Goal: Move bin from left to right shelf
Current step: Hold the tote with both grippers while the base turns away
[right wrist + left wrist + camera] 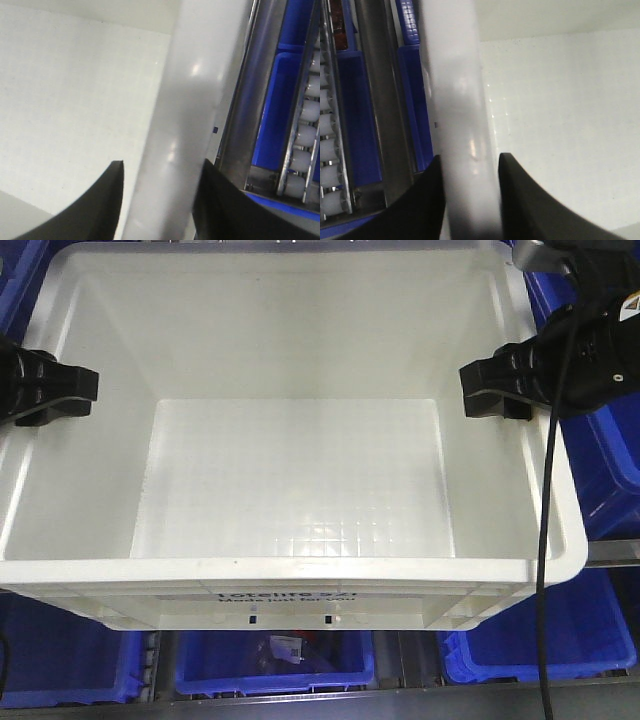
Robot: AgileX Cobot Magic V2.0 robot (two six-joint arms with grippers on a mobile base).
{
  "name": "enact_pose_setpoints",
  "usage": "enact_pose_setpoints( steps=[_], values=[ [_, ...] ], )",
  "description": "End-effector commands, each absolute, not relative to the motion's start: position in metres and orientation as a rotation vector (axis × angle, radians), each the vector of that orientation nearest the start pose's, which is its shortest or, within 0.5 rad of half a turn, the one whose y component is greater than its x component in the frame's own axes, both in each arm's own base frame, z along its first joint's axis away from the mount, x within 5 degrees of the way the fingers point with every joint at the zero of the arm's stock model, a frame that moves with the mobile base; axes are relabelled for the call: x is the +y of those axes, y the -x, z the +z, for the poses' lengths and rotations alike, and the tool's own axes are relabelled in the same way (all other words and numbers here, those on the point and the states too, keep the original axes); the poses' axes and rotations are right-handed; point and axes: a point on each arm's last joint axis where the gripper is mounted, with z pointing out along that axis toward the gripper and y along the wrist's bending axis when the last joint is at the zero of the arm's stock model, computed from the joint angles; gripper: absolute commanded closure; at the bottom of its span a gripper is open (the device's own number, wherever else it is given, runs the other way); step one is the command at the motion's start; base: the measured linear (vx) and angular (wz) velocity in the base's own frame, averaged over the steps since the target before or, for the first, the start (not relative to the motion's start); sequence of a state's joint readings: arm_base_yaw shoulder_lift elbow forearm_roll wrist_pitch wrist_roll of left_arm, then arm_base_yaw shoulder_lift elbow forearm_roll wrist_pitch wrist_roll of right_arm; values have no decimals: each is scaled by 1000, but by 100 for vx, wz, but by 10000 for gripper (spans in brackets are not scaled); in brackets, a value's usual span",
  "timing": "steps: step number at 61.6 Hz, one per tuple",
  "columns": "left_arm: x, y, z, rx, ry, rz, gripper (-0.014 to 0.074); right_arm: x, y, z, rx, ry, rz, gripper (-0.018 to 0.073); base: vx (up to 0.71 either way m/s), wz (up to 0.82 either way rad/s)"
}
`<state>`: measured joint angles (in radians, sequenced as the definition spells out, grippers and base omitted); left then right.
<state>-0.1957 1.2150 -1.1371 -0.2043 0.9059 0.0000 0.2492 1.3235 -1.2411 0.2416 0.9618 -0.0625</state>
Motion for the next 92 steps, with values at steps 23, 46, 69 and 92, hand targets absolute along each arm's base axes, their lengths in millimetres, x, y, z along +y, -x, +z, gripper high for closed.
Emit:
enact_pose_setpoints(
  steps=[23,46,69,92],
  values=[
    [-64,-235,387,2263,-173,-373,601,82,-257,382,2359,288,371,564,-14,-14],
    [-64,-235,387,2263,-173,-373,601,82,-257,382,2359,288,371,564,-15,-3],
    [-64,-235,387,2263,-173,-373,601,82,-257,382,2362,289,372,564,-14,-3],
    [-64,-235,387,2263,-173,-373,601,82,-257,382,2362,289,372,564,-9,-15]
  ],
)
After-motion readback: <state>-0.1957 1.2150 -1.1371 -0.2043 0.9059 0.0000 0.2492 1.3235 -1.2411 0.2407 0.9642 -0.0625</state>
